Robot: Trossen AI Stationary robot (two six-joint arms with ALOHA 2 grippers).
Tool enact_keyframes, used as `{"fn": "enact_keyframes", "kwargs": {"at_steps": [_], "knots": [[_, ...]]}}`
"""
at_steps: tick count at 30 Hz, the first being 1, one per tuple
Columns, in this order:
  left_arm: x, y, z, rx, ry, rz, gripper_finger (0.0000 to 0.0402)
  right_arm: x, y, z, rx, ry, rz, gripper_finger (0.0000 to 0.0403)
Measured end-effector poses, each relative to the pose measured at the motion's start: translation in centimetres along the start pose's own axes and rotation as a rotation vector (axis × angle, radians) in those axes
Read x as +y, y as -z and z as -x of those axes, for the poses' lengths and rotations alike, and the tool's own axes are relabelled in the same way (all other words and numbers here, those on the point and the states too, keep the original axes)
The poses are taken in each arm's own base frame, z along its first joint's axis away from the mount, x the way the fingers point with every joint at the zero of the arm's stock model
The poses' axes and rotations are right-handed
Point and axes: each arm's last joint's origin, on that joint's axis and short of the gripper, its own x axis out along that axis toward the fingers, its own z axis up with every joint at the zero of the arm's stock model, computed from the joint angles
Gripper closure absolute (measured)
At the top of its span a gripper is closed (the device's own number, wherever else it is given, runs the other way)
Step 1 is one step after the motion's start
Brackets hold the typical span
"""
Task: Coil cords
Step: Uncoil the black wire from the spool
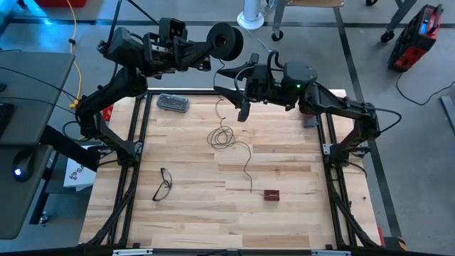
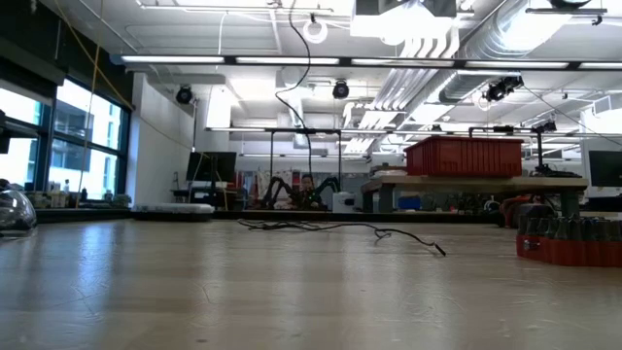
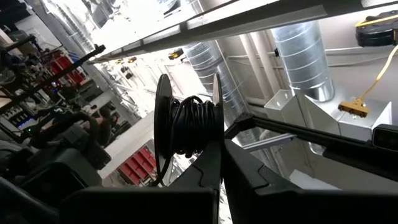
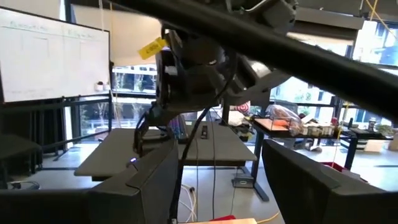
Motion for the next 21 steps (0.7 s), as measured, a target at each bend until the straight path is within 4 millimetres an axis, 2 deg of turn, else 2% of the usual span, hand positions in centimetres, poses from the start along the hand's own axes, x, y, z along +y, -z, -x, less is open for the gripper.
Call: {"fn": "enact_keyframes", "kwargs": {"at_steps": [21], "knots": [[-0.01,0.01,0.0,0.0,-0.001,-0.001,0.0401,0.03,-0.01,-0.05,-0.006,-0.005,0.0,0.0322]]}}
